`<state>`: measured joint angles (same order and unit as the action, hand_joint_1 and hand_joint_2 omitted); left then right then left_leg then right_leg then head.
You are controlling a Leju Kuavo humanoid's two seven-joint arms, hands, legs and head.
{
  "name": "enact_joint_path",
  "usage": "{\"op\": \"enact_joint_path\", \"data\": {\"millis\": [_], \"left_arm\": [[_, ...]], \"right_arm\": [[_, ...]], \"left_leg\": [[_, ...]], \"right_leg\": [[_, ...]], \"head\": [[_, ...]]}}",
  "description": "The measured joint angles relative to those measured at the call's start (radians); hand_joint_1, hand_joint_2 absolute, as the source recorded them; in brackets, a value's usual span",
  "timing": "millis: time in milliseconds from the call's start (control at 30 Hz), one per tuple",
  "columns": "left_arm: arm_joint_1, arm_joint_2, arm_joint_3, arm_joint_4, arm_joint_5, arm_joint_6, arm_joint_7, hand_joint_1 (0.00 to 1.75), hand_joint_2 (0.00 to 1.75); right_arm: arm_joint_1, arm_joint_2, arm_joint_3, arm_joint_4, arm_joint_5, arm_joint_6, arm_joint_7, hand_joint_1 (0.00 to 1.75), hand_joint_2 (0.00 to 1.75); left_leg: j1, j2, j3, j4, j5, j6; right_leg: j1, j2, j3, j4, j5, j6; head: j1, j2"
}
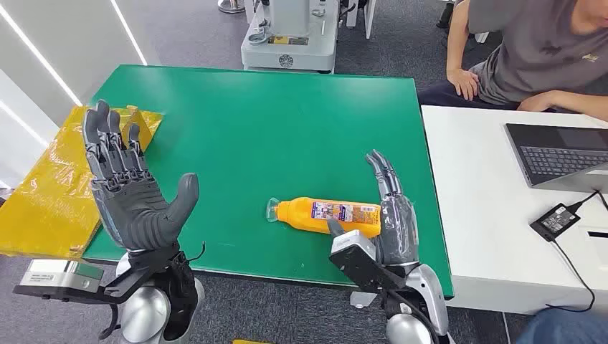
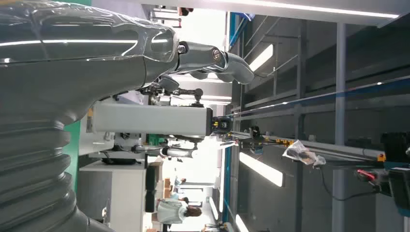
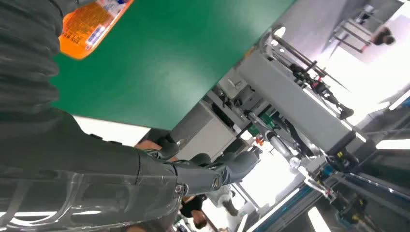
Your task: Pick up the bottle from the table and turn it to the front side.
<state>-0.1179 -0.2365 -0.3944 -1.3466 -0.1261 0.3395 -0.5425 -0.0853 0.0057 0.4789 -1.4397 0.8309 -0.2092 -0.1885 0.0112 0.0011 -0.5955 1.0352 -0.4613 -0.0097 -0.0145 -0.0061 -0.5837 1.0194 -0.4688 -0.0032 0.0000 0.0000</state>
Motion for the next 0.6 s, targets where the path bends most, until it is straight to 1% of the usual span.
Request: {"op": "enact_joint_path", "data": {"millis": [67,167,267,433,600], "left_arm": [[0.0,0.0,0.0,-0.001,-0.003,-0.006,0.004,0.0,1.75],[0.0,0.0,0.0,-0.006,-0.013,-0.025,0.016,0.0,1.75],[0.0,0.001,0.0,-0.008,-0.02,-0.038,0.019,0.0,1.75],[0.0,0.001,0.0,-0.008,-0.025,-0.052,0.019,0.0,1.75],[-0.004,0.001,0.0,-0.007,-0.027,-0.07,0.018,0.0,1.75]], "right_arm": [[-0.003,-0.01,0.0,0.004,0.015,0.021,0.01,0.0,1.75],[-0.007,-0.041,0.0,0.019,0.056,0.073,0.03,0.0,1.75],[-0.004,-0.065,0.0,0.036,0.079,0.105,0.037,0.0,1.75],[0.0,-0.084,-0.003,0.064,0.093,0.143,0.048,0.0,1.75],[-0.001,-0.095,-0.018,0.107,0.049,0.224,0.006,0.0,1.75]], "left_leg": [[0.0,0.0,0.0,0.0,0.0,0.0],[0.0,0.0,0.0,0.0,0.0,0.0],[0.0,0.0,0.0,0.001,0.0,0.0],[0.0,0.0,0.0,0.0,0.0,0.0],[0.0,0.0,0.0,0.0,0.0,0.0]], "right_leg": [[0.0,0.0,0.0,0.0,0.0,0.0],[0.0,0.0,0.0,0.0,0.0,0.0],[0.0,0.0,0.0,0.0,0.0,0.0],[0.0,0.0,0.0,0.0,0.0,0.0],[0.0,0.0,0.0,0.0,0.0,0.0]], "head": [[0.0,0.0],[0.0,0.0],[0.0,0.0],[0.0,0.0],[0.0,0.0]]}}
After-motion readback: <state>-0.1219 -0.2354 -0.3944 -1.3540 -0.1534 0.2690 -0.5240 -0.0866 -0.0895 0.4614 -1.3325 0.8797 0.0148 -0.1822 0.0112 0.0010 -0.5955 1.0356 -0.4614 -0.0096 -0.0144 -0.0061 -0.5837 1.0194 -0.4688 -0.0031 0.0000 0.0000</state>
